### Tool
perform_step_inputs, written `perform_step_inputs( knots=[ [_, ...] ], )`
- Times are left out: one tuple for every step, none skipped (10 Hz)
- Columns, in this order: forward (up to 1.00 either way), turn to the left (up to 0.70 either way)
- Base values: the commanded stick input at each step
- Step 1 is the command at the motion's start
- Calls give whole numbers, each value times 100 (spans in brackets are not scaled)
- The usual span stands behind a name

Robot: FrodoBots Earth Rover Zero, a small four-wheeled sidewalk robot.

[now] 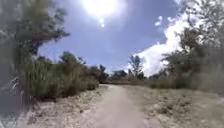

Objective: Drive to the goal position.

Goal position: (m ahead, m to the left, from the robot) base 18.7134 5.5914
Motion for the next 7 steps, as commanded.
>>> perform_step_inputs(
  knots=[
    [85, 0],
    [85, 0],
    [85, 0],
    [85, 0],
    [85, 12],
    [85, 29],
    [85, 26]
  ],
)
